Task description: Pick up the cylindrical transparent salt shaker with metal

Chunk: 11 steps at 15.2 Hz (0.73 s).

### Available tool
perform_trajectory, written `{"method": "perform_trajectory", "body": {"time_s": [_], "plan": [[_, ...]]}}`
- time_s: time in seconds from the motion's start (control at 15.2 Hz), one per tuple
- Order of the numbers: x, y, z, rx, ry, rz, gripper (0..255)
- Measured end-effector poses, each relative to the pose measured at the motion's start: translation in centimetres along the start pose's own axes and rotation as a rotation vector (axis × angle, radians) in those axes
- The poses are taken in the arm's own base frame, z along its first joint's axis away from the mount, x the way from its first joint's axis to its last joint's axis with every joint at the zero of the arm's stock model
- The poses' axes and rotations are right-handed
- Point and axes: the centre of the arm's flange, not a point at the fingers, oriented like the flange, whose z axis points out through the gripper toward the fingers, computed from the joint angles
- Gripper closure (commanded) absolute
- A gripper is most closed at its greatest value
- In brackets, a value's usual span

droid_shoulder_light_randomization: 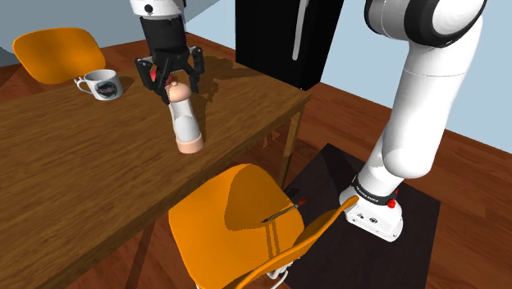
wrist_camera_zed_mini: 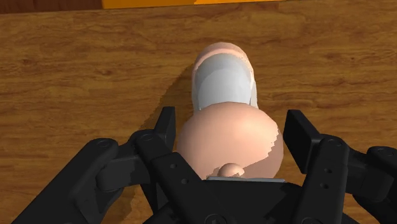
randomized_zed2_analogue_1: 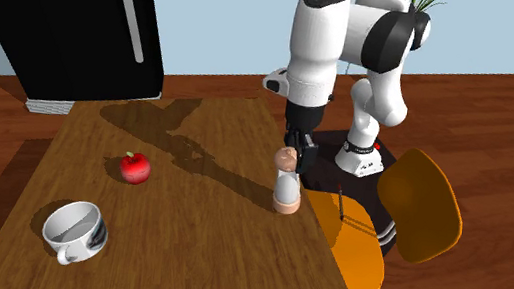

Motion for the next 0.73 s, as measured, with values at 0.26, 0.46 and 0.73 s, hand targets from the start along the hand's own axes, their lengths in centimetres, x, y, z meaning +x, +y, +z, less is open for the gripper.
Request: {"method": "perform_trajectory", "body": {"time_s": [0.26,0.46,0.73], "plan": [[-0.1,0.1,-2.0,0.000,0.000,0.000,255],[-0.3,0.0,-3.7,0.000,0.000,0.000,255],[-0.4,0.1,-5.6,0.000,0.000,0.000,255]]}}
